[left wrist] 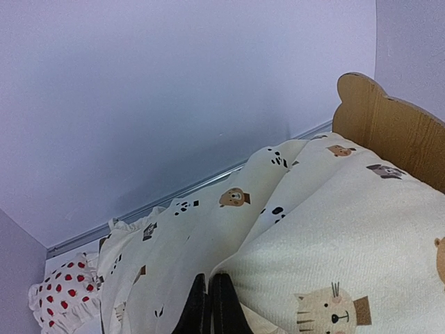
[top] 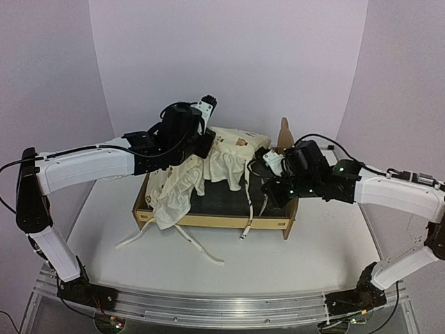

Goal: Set up the pet bed

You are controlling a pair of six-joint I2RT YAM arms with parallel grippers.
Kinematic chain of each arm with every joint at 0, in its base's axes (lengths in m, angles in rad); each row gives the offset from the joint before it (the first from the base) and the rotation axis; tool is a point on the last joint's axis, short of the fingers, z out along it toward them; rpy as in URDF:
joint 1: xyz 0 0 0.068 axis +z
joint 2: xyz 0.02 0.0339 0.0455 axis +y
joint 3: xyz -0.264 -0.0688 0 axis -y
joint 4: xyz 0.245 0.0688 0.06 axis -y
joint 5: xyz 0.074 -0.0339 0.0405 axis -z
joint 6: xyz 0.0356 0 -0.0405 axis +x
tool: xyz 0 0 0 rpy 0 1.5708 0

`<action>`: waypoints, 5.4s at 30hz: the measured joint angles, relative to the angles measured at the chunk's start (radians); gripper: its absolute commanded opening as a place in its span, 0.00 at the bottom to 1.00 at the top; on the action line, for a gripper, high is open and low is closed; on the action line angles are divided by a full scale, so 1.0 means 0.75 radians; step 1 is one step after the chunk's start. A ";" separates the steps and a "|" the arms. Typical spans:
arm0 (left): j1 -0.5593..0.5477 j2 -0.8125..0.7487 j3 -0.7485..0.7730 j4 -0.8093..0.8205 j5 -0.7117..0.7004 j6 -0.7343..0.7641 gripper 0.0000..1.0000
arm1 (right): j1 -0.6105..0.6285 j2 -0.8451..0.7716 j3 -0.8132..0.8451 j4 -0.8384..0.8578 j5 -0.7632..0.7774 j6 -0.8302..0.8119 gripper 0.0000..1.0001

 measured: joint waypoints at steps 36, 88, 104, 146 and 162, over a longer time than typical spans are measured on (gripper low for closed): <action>0.004 -0.036 -0.014 -0.028 0.067 -0.026 0.00 | 0.000 0.311 0.254 -0.227 0.123 0.119 0.04; 0.040 0.164 0.042 -0.079 0.111 -0.107 0.00 | 0.401 0.062 -1.174 1.210 0.355 0.257 0.62; 0.040 0.164 0.060 -0.117 0.121 -0.129 0.00 | 0.414 0.638 -1.064 2.080 0.803 0.014 0.66; 0.044 0.240 0.185 -0.202 0.133 -0.136 0.00 | 0.152 0.972 -0.754 2.104 0.937 0.346 0.03; 0.044 0.247 0.192 -0.209 0.134 -0.136 0.00 | 0.144 0.776 -0.947 2.117 0.739 0.285 0.00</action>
